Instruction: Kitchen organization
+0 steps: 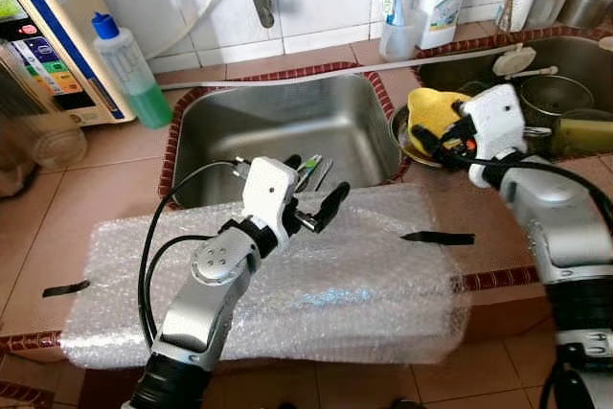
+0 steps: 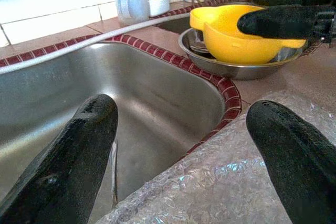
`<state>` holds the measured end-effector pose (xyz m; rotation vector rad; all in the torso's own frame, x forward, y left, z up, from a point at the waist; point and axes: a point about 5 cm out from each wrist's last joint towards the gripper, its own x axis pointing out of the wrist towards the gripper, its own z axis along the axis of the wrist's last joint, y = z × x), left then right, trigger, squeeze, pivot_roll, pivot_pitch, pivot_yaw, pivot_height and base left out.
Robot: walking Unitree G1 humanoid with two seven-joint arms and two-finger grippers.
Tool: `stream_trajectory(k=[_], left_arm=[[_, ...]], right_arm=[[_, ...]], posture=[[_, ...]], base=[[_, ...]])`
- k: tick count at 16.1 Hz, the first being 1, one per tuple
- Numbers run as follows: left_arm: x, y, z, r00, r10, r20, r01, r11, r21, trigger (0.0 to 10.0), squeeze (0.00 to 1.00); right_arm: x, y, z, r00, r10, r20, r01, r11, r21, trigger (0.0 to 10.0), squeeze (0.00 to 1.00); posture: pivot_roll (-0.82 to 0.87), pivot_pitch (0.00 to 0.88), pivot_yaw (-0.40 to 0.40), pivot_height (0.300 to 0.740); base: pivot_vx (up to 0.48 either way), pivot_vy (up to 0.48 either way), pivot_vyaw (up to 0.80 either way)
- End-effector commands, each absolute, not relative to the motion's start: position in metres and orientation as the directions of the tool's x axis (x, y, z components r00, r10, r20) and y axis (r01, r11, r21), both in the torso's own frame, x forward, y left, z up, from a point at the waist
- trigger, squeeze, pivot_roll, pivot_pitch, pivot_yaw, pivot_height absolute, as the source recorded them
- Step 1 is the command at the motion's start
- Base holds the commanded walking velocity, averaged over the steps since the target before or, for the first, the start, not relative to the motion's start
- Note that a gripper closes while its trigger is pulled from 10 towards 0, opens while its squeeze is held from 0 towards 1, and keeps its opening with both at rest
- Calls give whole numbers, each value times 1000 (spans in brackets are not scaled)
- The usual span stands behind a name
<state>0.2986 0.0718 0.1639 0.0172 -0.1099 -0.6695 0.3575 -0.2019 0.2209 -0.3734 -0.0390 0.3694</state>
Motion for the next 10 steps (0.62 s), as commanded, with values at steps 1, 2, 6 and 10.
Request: stream_trajectory(k=[1,2,6,10], left_arm=[[297,74,161,784,-616,75,614,787,60,10000,0],[297,74,161,784,-617,75,614,787,60,10000,0],[296,74,160,784,-617,67,614,787,60,10000,0],[295,73,160,785,-616,65,613,788,57,10000,0]], right_arm=[[360,-194,219,919,391,-52,-380,845,-375,10000,1000],[361,-193,217,917,393,-61,-386,842,-377,10000,1000],[360,-191,206,906,407,-117,-420,825,-379,10000,1000],[362,-198,199,922,357,-149,-386,836,-390,9255,0]], posture=[[-342,164,146,740],[-341,164,146,740],[-339,164,145,740],[-341,166,145,740]], base=[[0,0,0],[0,0,0],[0,0,0],[0,0,0]])
